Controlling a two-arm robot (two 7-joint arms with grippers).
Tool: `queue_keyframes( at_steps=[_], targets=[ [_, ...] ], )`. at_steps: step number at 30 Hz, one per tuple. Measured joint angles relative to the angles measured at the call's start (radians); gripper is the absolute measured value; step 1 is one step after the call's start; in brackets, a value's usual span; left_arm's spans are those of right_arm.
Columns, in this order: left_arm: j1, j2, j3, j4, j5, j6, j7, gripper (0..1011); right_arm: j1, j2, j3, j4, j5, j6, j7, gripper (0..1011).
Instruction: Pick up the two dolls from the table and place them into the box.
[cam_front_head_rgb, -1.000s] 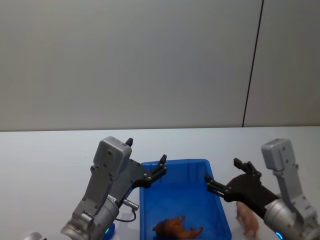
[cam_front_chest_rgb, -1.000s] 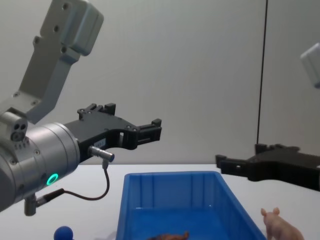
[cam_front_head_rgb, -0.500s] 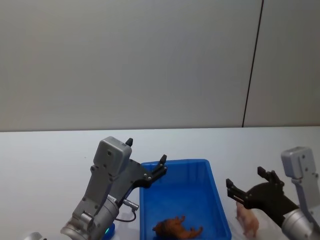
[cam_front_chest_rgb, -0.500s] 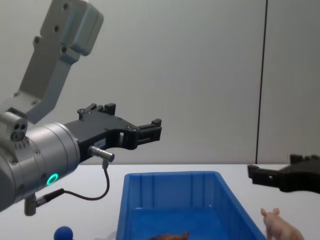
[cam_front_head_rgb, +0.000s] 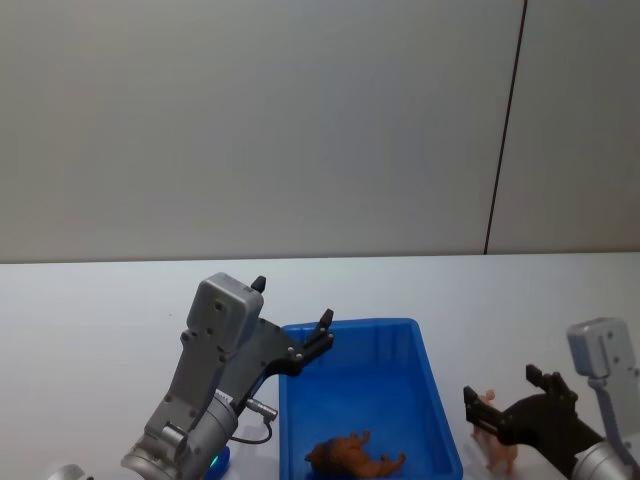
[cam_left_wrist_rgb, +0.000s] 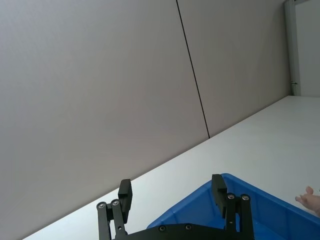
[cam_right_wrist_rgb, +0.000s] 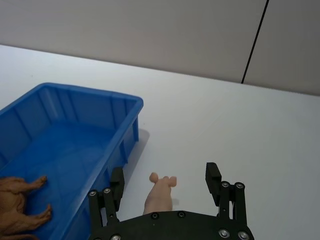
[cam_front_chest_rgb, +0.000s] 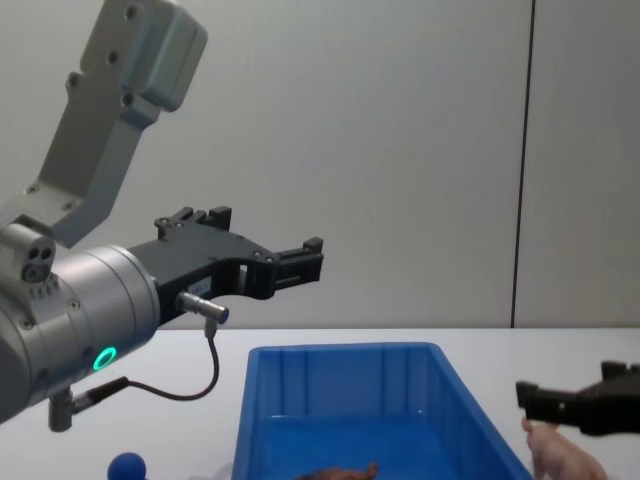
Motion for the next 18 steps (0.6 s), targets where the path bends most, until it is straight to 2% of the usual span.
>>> queue_keyframes(
  at_steps=[14, 16, 18],
  targets=[
    [0.000, 0.000, 0.000, 0.000, 0.000, 0.000, 0.000, 1001, 0.002, -0.014, -0.016, 0.054, 0.005, 0.033, 0.034, 1001],
    [0.000, 0.000, 0.000, 0.000, 0.000, 0.000, 0.000, 1001, 0.002, -0.014, -0.017, 0.058, 0.005, 0.037, 0.034, 994],
    [0.000, 0.000, 0.000, 0.000, 0.000, 0.000, 0.000, 1001, 0.002, -0.016, -0.019, 0.064, 0.004, 0.045, 0.035, 941]
  ],
)
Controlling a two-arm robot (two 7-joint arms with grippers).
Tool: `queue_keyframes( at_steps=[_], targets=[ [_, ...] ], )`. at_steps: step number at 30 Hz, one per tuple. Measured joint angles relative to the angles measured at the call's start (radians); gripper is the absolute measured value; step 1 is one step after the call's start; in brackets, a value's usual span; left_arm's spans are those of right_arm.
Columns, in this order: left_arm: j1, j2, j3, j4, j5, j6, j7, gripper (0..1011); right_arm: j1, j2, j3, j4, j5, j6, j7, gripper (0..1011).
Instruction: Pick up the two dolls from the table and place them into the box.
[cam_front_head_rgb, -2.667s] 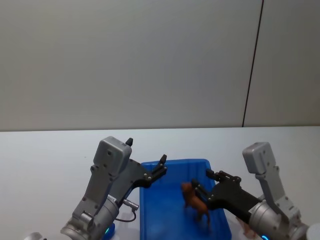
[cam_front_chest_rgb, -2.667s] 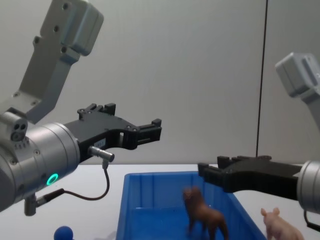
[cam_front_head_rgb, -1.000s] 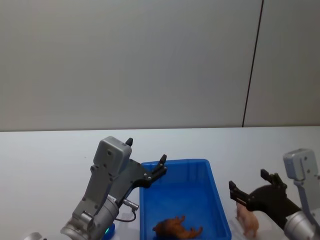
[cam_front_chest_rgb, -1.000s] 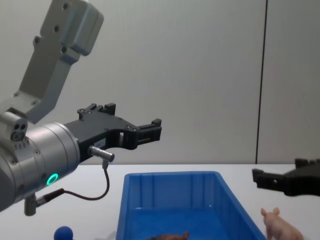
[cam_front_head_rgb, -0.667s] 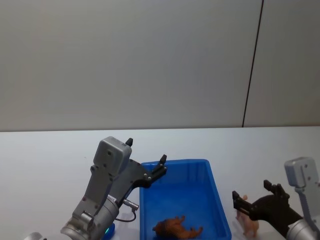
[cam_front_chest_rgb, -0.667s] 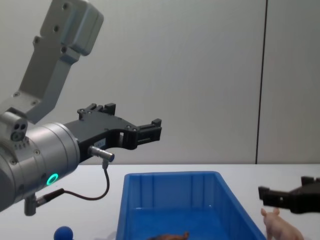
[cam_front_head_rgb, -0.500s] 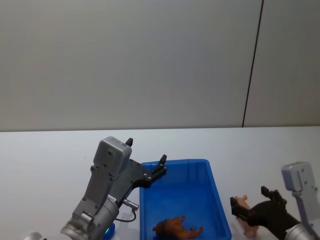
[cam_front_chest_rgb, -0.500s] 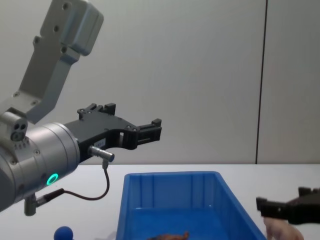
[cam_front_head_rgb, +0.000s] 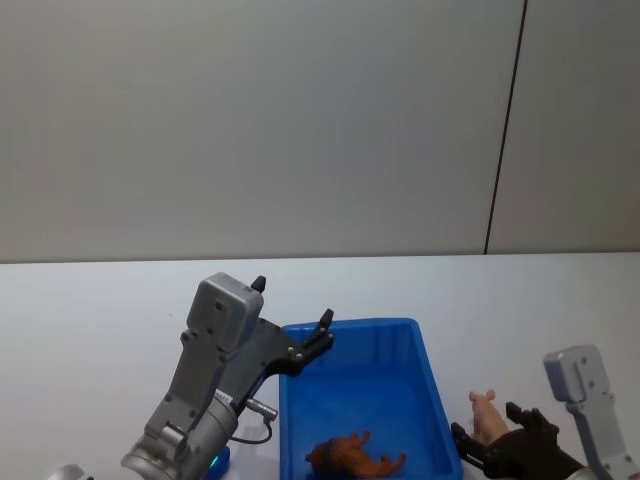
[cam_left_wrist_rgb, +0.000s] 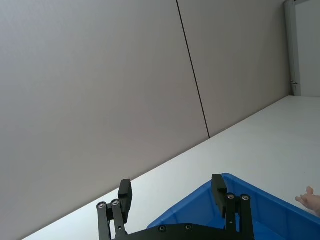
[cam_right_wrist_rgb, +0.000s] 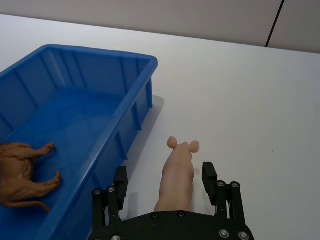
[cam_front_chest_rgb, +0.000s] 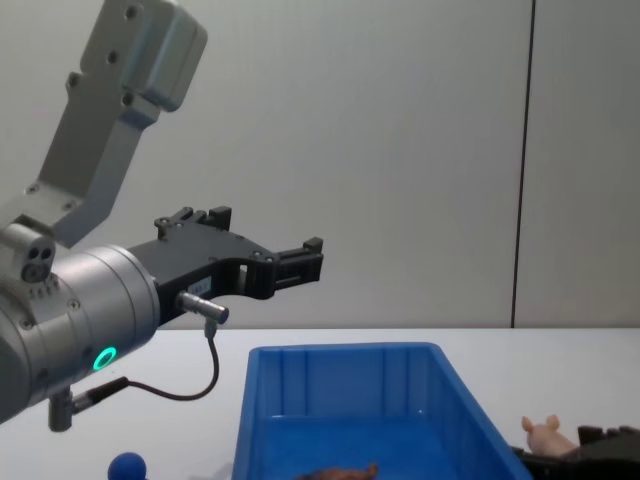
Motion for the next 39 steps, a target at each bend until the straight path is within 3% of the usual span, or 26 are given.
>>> queue_keyframes(
  at_steps=[9, 12, 15, 19, 30, 39],
  targets=[
    [0.000, 0.000, 0.000, 0.000, 0.000, 0.000, 0.000, 1001, -0.005, -0.002, -0.002, 0.003, -0.001, 0.016, -0.017, 729],
    [0.000, 0.000, 0.000, 0.000, 0.000, 0.000, 0.000, 1001, -0.009, -0.002, -0.001, -0.001, -0.002, 0.017, -0.026, 589],
    [0.000, 0.000, 0.000, 0.000, 0.000, 0.000, 0.000, 1001, -0.013, -0.001, 0.000, -0.009, -0.003, 0.017, -0.035, 534],
    [0.000, 0.000, 0.000, 0.000, 0.000, 0.000, 0.000, 1001, -0.020, 0.002, 0.001, -0.024, -0.009, 0.006, -0.050, 371],
    [0.000, 0.000, 0.000, 0.000, 0.000, 0.000, 0.000, 1001, -0.024, 0.008, 0.006, -0.066, -0.029, -0.059, -0.057, 340],
    [0.000, 0.000, 0.000, 0.000, 0.000, 0.000, 0.000, 1001, 0.002, 0.003, 0.007, -0.074, -0.034, -0.121, -0.008, 342]
  ],
)
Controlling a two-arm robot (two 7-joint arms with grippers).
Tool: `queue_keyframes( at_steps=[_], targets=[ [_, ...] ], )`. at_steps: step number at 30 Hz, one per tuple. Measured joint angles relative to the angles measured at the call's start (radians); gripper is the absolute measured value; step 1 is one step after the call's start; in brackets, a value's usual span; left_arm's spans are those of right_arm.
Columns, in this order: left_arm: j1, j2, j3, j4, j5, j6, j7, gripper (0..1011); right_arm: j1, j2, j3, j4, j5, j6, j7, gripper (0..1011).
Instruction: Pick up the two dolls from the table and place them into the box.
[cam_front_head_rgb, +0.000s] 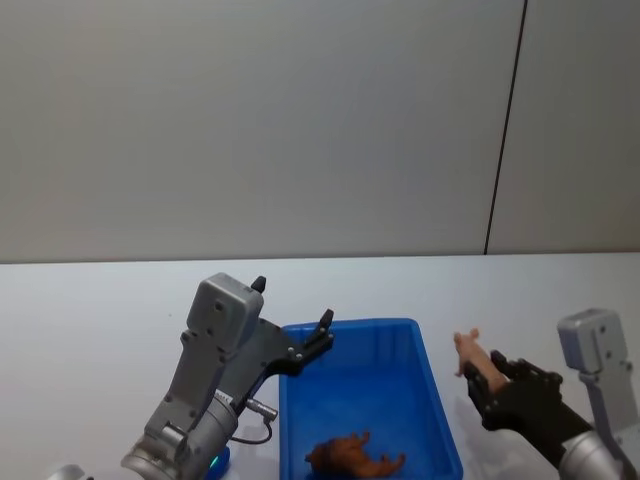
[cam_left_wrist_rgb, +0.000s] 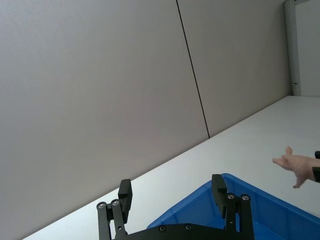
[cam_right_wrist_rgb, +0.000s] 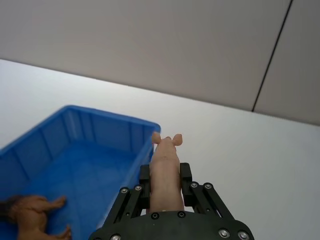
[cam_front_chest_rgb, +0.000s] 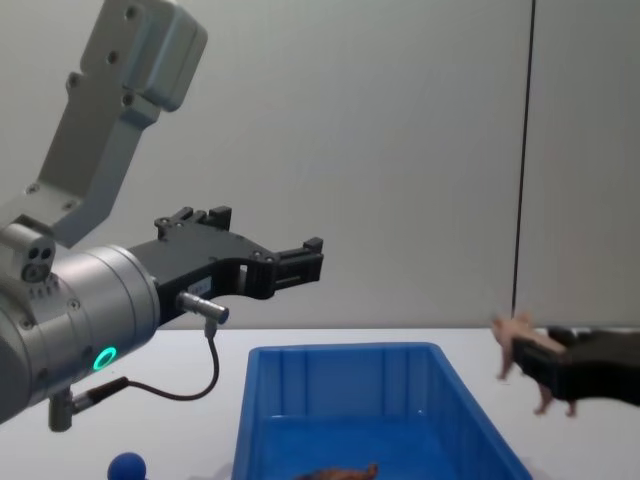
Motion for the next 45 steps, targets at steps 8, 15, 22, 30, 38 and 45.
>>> queue_keyframes(
  at_steps=[8, 15, 22, 30, 38, 45],
  targets=[
    [0.000, 0.000, 0.000, 0.000, 0.000, 0.000, 0.000, 1001, 0.044, -0.019, -0.011, 0.025, 0.000, -0.043, 0.085, 342],
    [0.000, 0.000, 0.000, 0.000, 0.000, 0.000, 0.000, 1001, 0.084, -0.042, -0.026, 0.068, -0.002, -0.062, 0.153, 350],
    [0.000, 0.000, 0.000, 0.000, 0.000, 0.000, 0.000, 1001, 0.117, -0.059, -0.037, 0.107, -0.008, -0.067, 0.186, 533],
    [0.000, 0.000, 0.000, 0.000, 0.000, 0.000, 0.000, 1001, 0.128, -0.063, -0.036, 0.130, -0.009, -0.065, 0.170, 799],
    [0.000, 0.000, 0.000, 0.000, 0.000, 0.000, 0.000, 1001, 0.118, -0.055, -0.024, 0.131, -0.005, -0.056, 0.102, 1001],
    [0.000, 0.000, 0.000, 0.000, 0.000, 0.000, 0.000, 1001, 0.093, -0.042, -0.010, 0.115, 0.006, -0.046, 0.027, 1001]
  ],
)
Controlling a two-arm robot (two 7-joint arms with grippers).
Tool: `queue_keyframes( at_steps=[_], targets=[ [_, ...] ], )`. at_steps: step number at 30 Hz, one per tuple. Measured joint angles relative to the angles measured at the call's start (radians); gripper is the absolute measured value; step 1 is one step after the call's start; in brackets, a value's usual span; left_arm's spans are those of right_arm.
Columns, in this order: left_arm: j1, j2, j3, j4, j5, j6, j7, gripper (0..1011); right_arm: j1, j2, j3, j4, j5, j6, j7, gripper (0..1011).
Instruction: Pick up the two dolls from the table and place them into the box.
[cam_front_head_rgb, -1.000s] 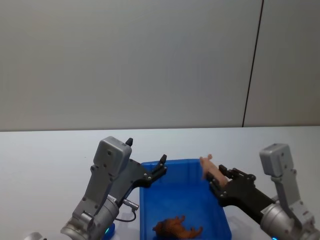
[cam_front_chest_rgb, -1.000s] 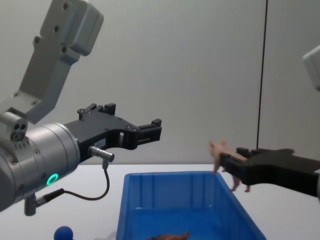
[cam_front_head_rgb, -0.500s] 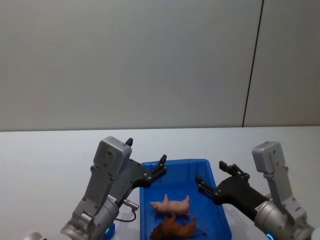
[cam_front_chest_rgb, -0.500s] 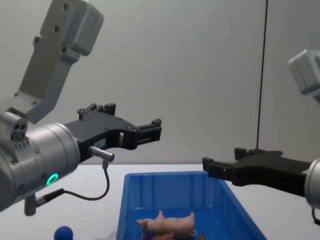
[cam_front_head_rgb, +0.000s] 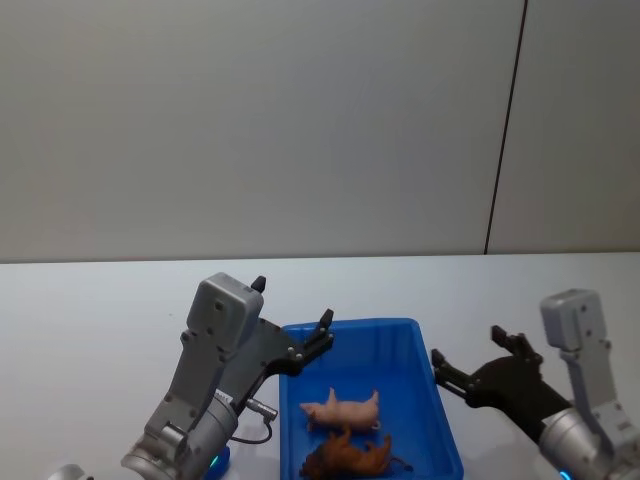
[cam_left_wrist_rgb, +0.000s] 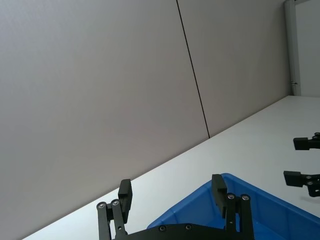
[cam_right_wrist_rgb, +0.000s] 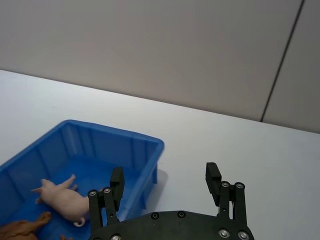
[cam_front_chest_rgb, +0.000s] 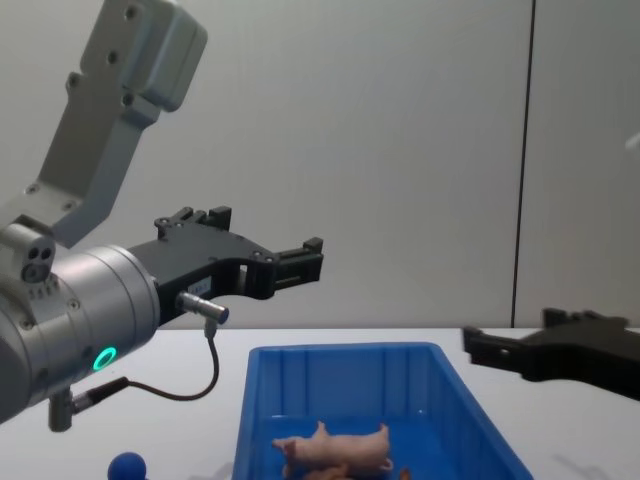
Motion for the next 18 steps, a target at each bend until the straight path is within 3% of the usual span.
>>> queue_keyframes(
  at_steps=[8, 18],
  targets=[
    [0.000, 0.000, 0.000, 0.000, 0.000, 0.000, 0.000, 1001, -0.028, 0.015, 0.016, -0.018, 0.012, 0.008, -0.064, 1001],
    [0.019, 0.015, -0.008, -0.026, -0.015, 0.032, 0.025, 1001, -0.043, 0.024, 0.024, -0.029, 0.020, 0.013, -0.100, 1001]
  ],
)
